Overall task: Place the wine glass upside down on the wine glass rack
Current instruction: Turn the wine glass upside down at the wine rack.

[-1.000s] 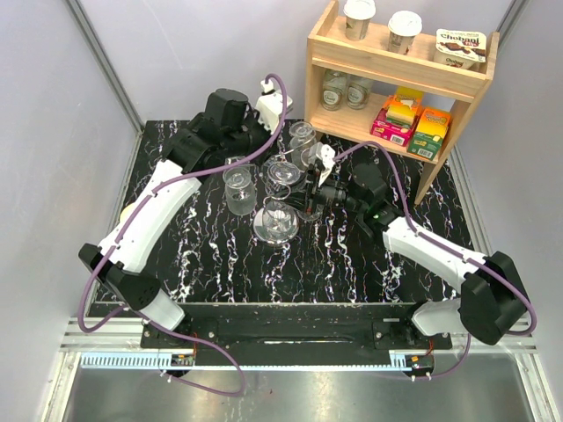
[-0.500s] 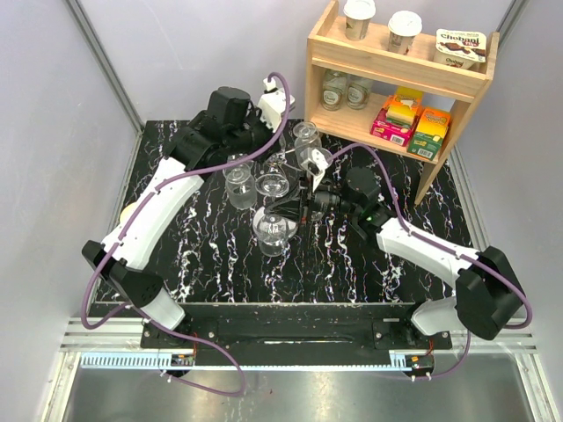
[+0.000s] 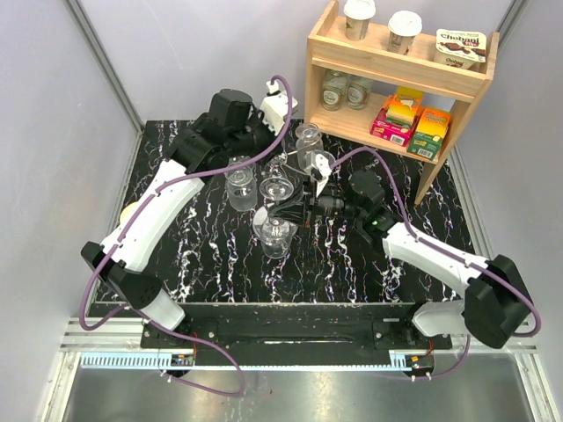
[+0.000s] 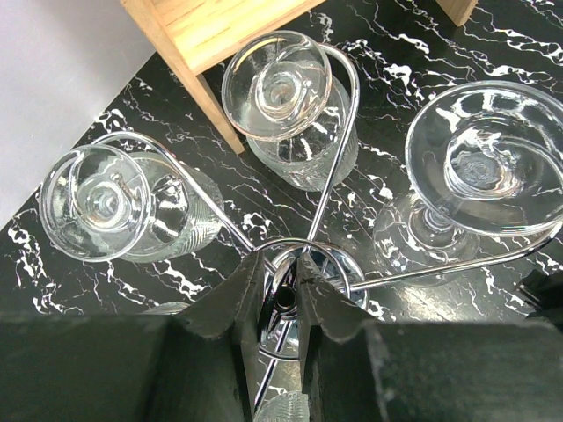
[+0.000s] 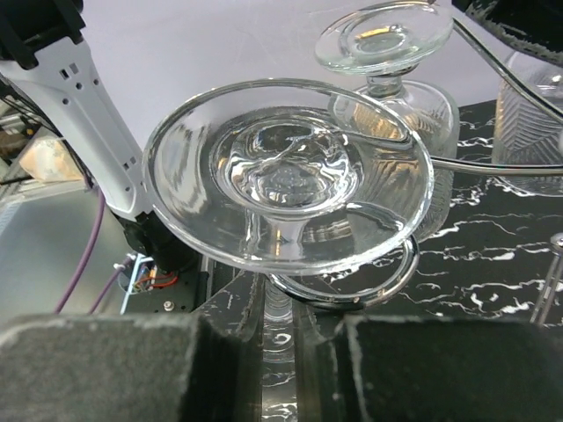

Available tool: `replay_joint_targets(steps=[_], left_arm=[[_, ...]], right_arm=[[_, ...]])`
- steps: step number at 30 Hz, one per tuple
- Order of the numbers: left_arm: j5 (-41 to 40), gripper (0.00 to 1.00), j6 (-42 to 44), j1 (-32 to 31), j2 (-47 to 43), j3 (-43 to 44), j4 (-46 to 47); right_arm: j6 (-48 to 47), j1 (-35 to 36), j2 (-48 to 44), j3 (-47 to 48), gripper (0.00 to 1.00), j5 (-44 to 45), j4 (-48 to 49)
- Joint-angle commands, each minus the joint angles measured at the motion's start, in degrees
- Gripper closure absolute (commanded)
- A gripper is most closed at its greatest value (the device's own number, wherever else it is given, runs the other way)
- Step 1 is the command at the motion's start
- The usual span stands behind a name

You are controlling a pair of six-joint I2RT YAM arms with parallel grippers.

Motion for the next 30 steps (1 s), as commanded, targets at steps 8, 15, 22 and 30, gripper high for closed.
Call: replay_joint_targets(steps=[8,15,22,30], left_arm=[[-2.5,1.0,1.2,-0.7,-0.4,-3.3,5.0],[-3.5,1.0,1.6,-0.6,-1.5,-4.1,5.0],[-3.4,1.0,1.7,-0.5,-2.8,-5.5,5.3],[-3.4,1.0,1.8,-0.6,-2.9,-5.3,5.3]], right_arm=[[-17.0,1.7,-9.2,-0.3,1.0,4.2,-12.4],[-18.2,1.8,-8.9,1.6,1.0,6.7,-15.7],[-18.7,1.8,-7.6,2.8,0.87,9.1,-17.6],[-21.8,1.7,-7.5,6.3,0.51,10.4,-24.2]])
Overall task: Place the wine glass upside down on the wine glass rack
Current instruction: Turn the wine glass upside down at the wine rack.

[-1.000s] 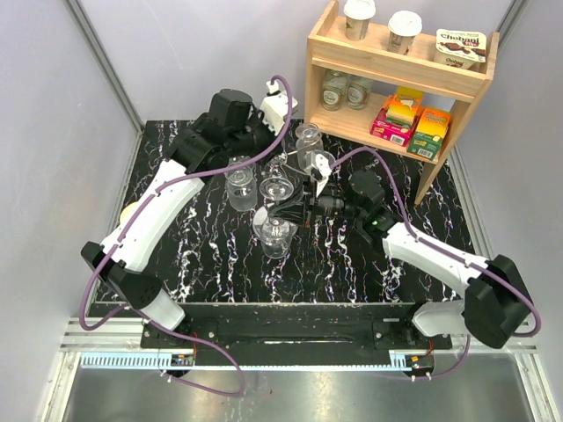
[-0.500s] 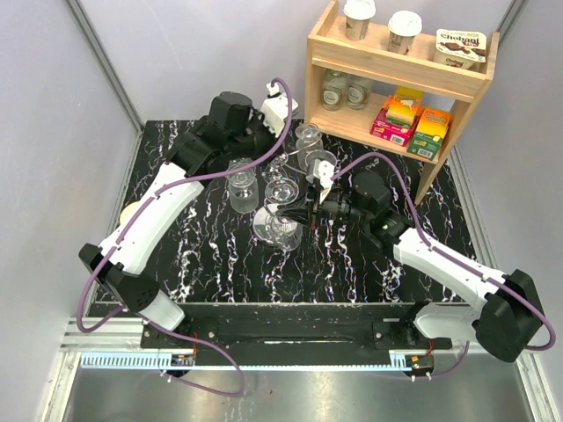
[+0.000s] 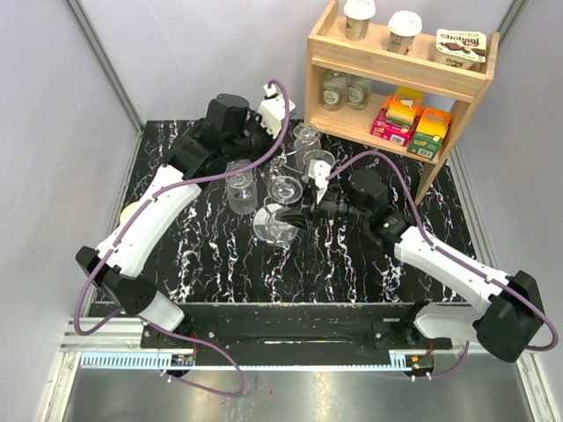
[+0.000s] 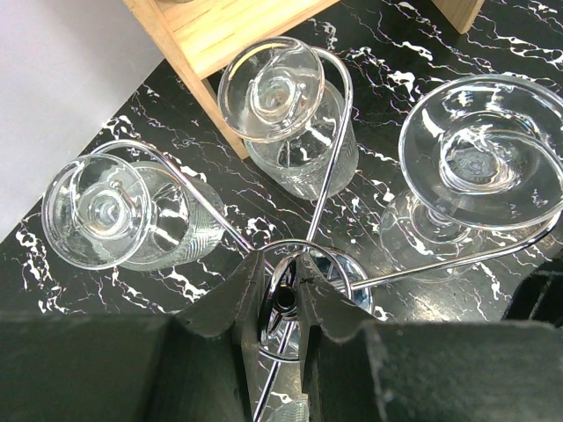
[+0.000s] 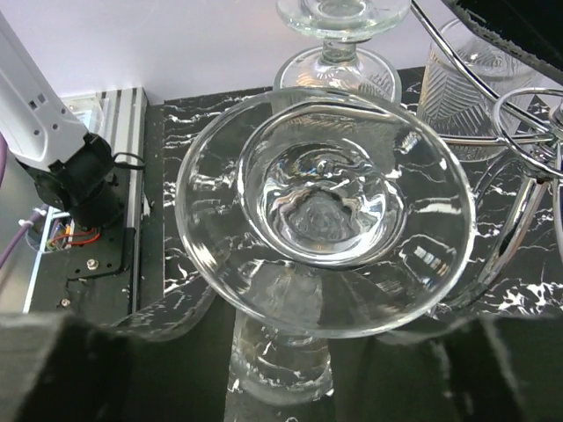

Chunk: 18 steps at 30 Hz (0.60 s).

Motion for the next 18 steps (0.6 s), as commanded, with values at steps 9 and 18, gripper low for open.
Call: replay_joint_targets(steps=[9,18], left_arm=[[-2.3,1.0,1.8,0.0,-0.1,-0.4,1.4],[-2.0,1.0,2.2,0.0,-0.8,0.0,0.9]], right_arm=[[-9.5,0.7,-3.5,9.2,0.4,5.1,-20.6],[-15.2,0.7,-7.9,13.2,0.21,9.7,-39.1]])
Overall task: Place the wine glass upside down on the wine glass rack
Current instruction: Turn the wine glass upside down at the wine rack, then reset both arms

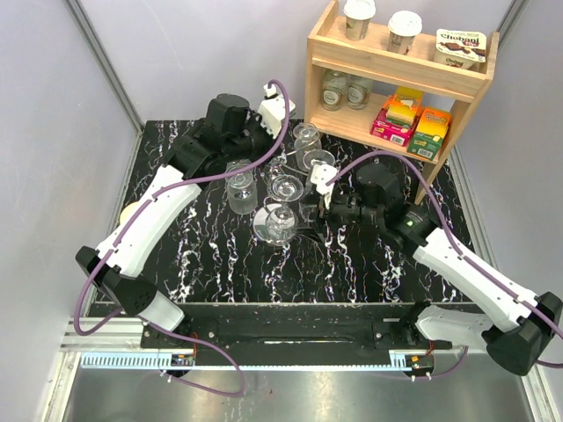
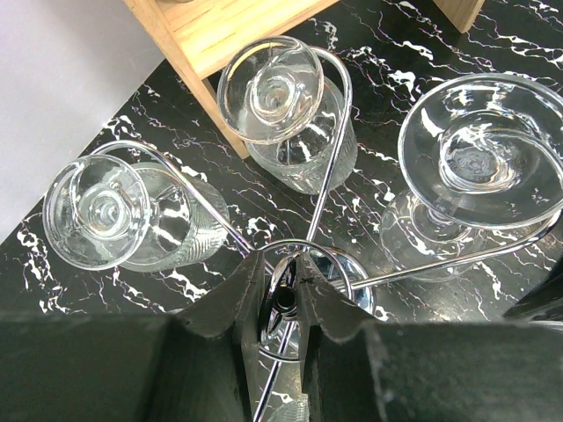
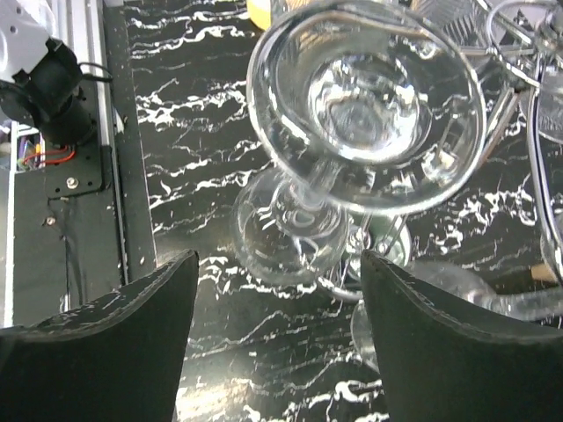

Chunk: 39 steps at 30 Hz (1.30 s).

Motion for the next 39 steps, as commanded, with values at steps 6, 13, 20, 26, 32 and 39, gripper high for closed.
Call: replay_joint_targets(steps=[6,13,20,26,32,39], left_arm=[[-1.5,0.76,2.5,0.0,-2.6,0.7,0.6],[-0.9,0.49,2.7,0.0,-3.7,4.6,-0.2],[-1.4,0.2,0.2,2.5,-6.0,9.9,0.0],[-1.0,0.01,-6.9,14.8,-14.5,4.9,4.5],[5.3,0.01,-12.6,32.1,-27.3,-14.0,12.3],[7.0,0.01,-11.4,42.6,-37.9,-33.6,20.8]], right_arm=[[-6.4,0.6,-6.0,6.3,0.2,11.0,-21.2],[-10.2,-0.7,-10.3,5.1,0.17,22.9,-22.7],[-5.8,-5.9,-12.4,6.0,0.01,36.4,-18.5],[0.0,-13.0,-13.2,7.7,0.0,43.8,-15.0],[2.7,-16.6,-14.0,6.4,0.01,44.6,-12.2],[3.1,-18.4,-14.1,2.0,0.01,50.0,-6.3]])
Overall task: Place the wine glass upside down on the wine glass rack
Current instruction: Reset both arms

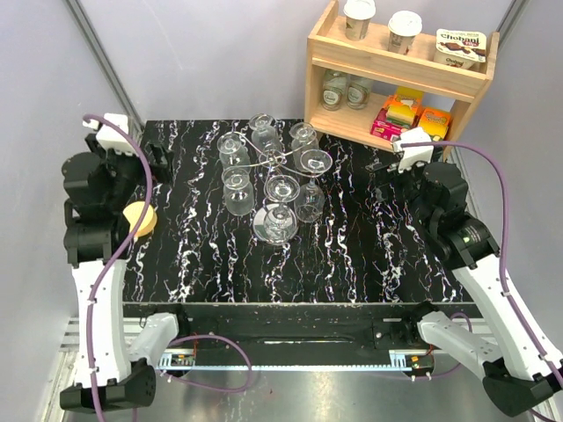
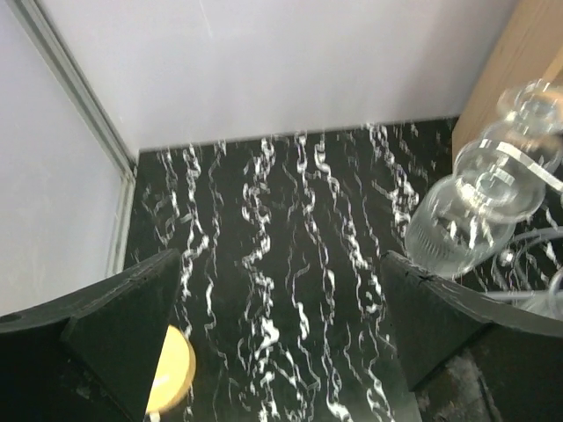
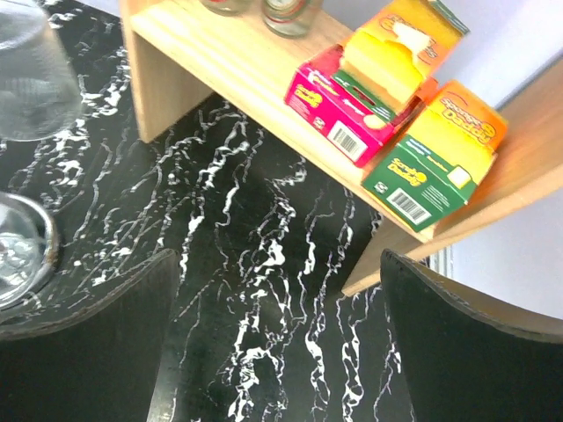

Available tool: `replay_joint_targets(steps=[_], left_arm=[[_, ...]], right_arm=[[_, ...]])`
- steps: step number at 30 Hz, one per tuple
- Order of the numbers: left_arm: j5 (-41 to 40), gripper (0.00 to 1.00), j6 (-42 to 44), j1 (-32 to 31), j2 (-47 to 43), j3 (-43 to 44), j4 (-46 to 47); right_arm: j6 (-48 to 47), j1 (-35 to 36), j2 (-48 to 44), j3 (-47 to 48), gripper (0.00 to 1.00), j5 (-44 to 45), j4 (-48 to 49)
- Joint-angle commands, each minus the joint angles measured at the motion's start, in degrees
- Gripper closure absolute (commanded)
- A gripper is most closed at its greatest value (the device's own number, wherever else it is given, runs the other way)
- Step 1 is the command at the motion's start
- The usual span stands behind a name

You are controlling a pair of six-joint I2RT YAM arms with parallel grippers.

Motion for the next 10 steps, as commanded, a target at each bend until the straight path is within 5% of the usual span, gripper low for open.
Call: replay_joint_targets(steps=[1,10], left_arm=[[2.4,0.01,0.1,1.7,-3.2,-9.1,8.6],[0.3,0.01,1.9,1.9,-4.1,-18.3,16.2]], right_arm=[[1.0,-1.4,-0.7,-2.4,0.0,5.6,6.7],[0.7,-2.8,-0.3,-4.3,0.01,6.6,8.4]])
